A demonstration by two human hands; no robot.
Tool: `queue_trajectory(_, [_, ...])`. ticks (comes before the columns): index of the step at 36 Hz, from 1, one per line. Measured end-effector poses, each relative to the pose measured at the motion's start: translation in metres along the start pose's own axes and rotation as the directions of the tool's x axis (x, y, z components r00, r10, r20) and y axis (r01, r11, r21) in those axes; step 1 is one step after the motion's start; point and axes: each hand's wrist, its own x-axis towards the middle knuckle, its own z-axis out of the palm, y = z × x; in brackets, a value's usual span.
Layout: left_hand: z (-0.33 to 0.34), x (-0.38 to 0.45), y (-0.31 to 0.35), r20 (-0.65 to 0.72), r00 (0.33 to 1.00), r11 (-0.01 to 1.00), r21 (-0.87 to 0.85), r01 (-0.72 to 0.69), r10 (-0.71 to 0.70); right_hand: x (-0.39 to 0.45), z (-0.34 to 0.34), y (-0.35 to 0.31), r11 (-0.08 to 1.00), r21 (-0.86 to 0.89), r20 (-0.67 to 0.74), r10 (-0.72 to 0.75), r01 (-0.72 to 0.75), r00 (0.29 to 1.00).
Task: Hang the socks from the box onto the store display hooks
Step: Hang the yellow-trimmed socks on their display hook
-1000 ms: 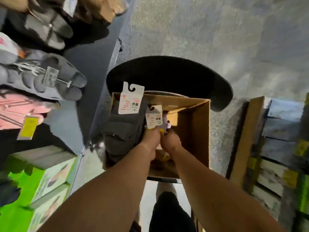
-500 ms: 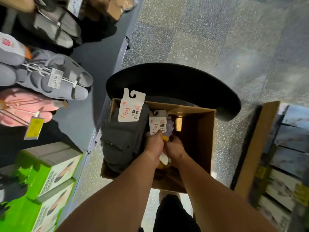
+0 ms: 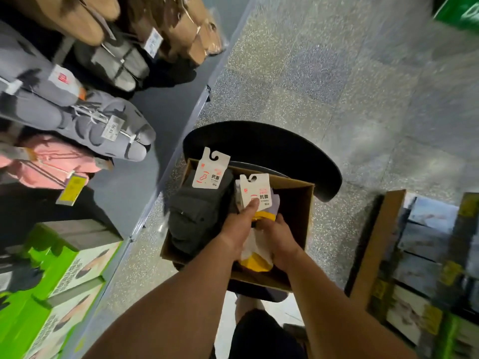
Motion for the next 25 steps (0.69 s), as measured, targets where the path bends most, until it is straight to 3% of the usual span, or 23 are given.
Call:
queue_trajectory(10, [-0.014,-0.074,0.002,-0.062,0.962,0.956,-0.105,-0.272,0.267,-0.083,0.034,-0.026,0.964,0.03,0.008,-0.263,0.263,0.965])
queue_trajectory(14, [-0.043,-0.108,0.002,-0.077,0.928,0.917,-0.141,-0.372,0.365,-0.12,0.068,-0.036,0.914,-0.183,-0.046,-0.376,0.363,0.925])
queue_trajectory(19, [-0.097,-0.178,-0.011,-0.084,0.868,0.829,-0.265,-0.492,0.489,-0.173,0.119,-0.033,0.714,-0.512,-0.004,-0.558,0.478,0.83])
queue_trajectory(21, [-0.117,-0.196,-0.025,-0.064,0.864,0.803,-0.338,-0.49,0.5,-0.2,0.137,-0.025,0.553,-0.676,0.083,-0.599,0.487,0.797])
queue_trajectory(25, [-0.15,-0.233,-0.065,0.003,0.834,0.721,-0.504,-0.476,0.552,-0.258,0.165,0.0,0.417,-0.762,0.087,-0.692,0.496,0.716])
